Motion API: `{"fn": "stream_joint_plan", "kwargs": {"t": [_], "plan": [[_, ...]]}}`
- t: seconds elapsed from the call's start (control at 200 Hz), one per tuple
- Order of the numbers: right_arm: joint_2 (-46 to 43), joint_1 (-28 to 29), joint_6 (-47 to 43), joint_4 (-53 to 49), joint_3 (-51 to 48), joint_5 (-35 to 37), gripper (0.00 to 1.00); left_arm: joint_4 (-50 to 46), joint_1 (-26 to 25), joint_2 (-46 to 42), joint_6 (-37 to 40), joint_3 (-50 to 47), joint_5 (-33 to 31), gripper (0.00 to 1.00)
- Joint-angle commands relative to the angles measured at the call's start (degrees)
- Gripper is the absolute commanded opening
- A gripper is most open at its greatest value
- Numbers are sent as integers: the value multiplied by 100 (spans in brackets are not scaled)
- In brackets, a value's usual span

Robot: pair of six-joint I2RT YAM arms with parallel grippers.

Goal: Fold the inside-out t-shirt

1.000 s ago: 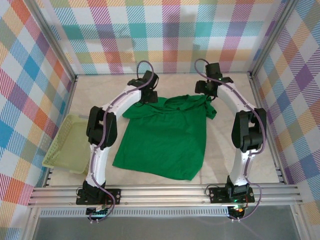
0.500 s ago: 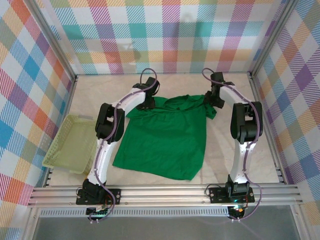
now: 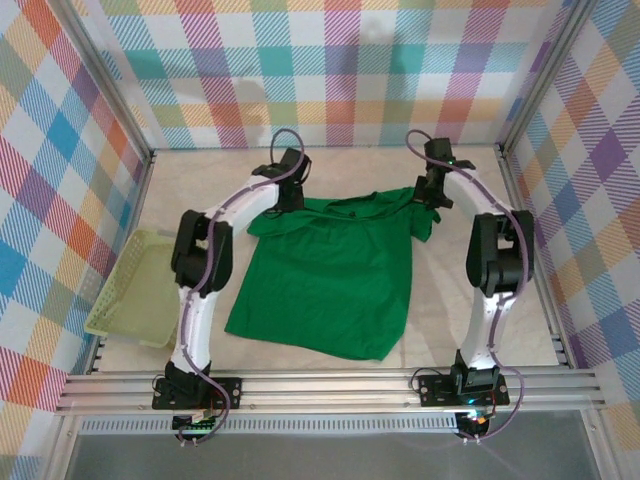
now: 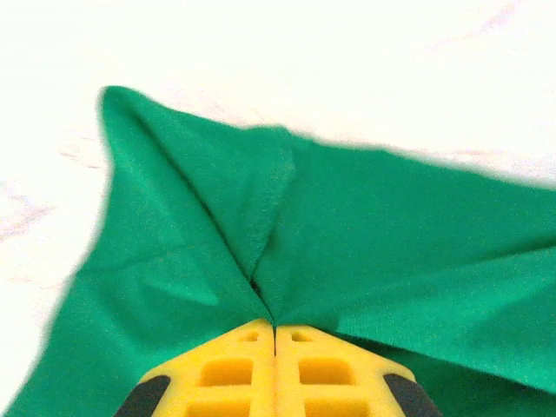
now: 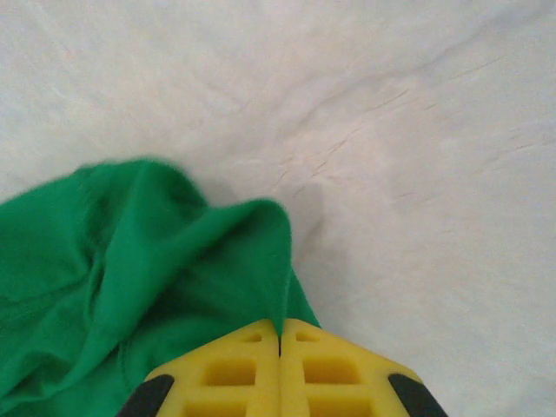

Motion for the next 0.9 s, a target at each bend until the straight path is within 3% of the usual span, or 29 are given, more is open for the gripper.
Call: {"fn": "stream_joint_plan", "kwargs": {"t": [0.0, 0.21, 0.34, 0.405, 0.48, 0.58, 0.715, 0.895], "plan": [[-827, -11, -42, -71, -295, 553, 0, 545, 83, -1076, -292, -679, -372, 0], [-1839, -11, 757, 323, -2178, 220, 0, 1079, 19, -2276, -818, -2675, -121, 0], [-2182, -12, 1067, 635, -3184, 16, 0, 1192, -5, -2427, -878, -3494, 308, 5], [-2278, -11, 1120, 794, -3489, -122, 5, 1270, -14, -2389, -858, -3743, 532, 15], [-2295, -17, 1112, 800, -3578, -173, 18, 1287, -14, -2386, -814, -3842, 635, 29], [-2377, -19, 1064, 778, -3532, -112, 33, 1207, -4, -2445, -711, -3689, 602, 50], [-2538, -20, 1015, 785, -3422, -211, 44, 1043, 21, -2364, -674, -3232, 360, 73], [-2483, -20, 989, 814, -3361, -371, 52, 940, 47, -1881, -701, -2806, 471, 75]]}}
